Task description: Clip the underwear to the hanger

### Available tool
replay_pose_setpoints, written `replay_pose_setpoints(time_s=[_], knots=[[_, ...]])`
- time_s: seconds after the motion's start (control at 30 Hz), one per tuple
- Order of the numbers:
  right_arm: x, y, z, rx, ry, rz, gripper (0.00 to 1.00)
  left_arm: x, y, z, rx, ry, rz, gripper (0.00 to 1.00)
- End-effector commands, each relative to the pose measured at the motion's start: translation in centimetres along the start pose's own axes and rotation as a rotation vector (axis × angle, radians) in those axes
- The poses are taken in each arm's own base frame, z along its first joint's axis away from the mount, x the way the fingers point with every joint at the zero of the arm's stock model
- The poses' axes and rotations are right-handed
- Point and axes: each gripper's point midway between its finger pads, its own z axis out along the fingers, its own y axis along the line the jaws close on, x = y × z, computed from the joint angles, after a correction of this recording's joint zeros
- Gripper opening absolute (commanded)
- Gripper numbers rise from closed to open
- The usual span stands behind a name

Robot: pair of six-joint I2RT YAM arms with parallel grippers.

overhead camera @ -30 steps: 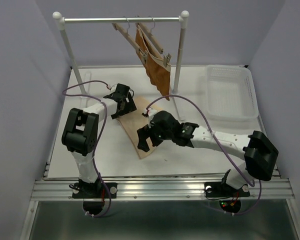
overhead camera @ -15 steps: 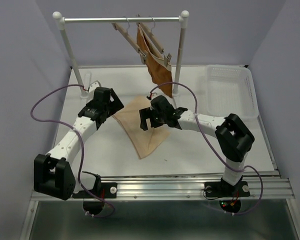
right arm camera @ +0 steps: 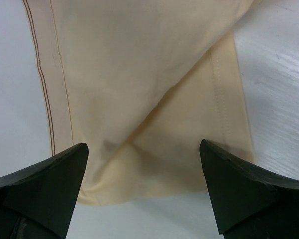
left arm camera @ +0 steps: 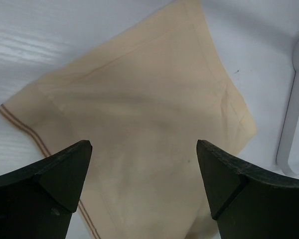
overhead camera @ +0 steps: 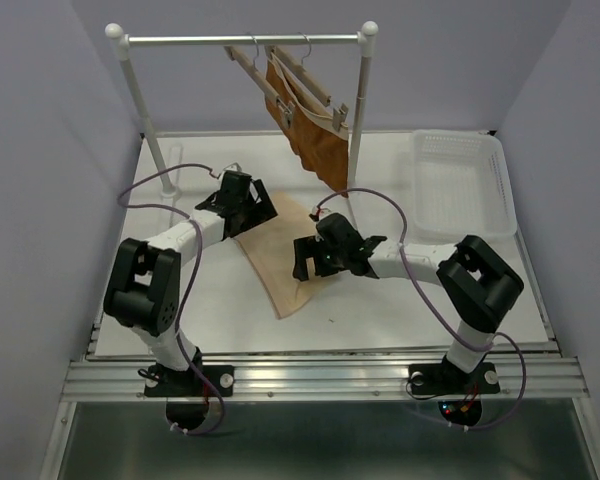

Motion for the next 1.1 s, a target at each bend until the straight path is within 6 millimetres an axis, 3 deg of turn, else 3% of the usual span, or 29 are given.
replay_pose_setpoints(time_s=[0.0, 0.1, 0.23, 0.33, 0.37, 0.4, 0.47, 0.53, 0.6, 0.67, 0.7, 0.87, 1.0, 1.07], knots=[[1.6, -0.8, -0.8, 0.027, 0.012, 0.048, 1.00, -1.1, -3.0, 2.4, 0.067, -0.012, 0.043, 0.99], [2.0, -1.4, -1.9, 0.054, -0.010, 0.078, 1.00, 1.2, -1.4, 5.6, 0.005, 0.064, 0.043, 0.99], [3.6, -2.6, -3.0, 0.082, -0.005, 0.108, 1.00, 2.2, -0.8, 7.3, -0.023, 0.100, 0.058, 0.99], [5.5, -2.8, -4.1, 0.060, 0.026, 0.135, 1.00, 2.6, -1.4, 8.0, -0.019, 0.110, 0.078, 0.99], [5.5, -2.5, -4.8, 0.041, 0.015, 0.139, 1.00, 3.2, -1.7, 8.3, -0.020, 0.126, 0.093, 0.99], [7.1, -2.9, -5.3, 0.040, 0.048, 0.145, 1.00, 3.4, -2.2, 8.7, -0.016, 0.132, 0.113, 0.99], [7.3, -2.5, -6.6, 0.002, 0.038, 0.147, 1.00, 4.5, -3.3, 8.9, 0.000, 0.148, 0.150, 0.99], [9.4, -2.1, -7.5, -0.051, 0.092, 0.162, 1.00, 4.8, -4.9, 9.3, 0.022, 0.151, 0.185, 0.99], [10.7, -0.8, -8.2, -0.112, 0.124, 0.155, 1.00, 5.6, -7.1, 9.2, 0.057, 0.156, 0.234, 0.99], [12.1, 0.9, -9.0, -0.177, 0.159, 0.138, 1.00, 6.6, -7.9, 9.7, 0.060, 0.176, 0.259, 0.99], [12.4, 1.4, -9.3, -0.194, 0.166, 0.131, 1.00, 7.0, -9.1, 9.5, 0.099, 0.191, 0.266, 0.99], [11.9, 3.2, -10.1, -0.257, 0.141, 0.111, 1.00, 8.5, -11.1, 9.7, 0.150, 0.213, 0.319, 0.99], [11.0, 4.1, -10.2, -0.289, 0.131, 0.075, 1.00, 7.7, -11.7, 8.8, 0.148, 0.177, 0.320, 0.99], [10.2, 3.2, -10.1, -0.225, 0.104, 0.061, 1.00, 5.9, -11.1, 8.2, 0.090, 0.120, 0.316, 0.99]])
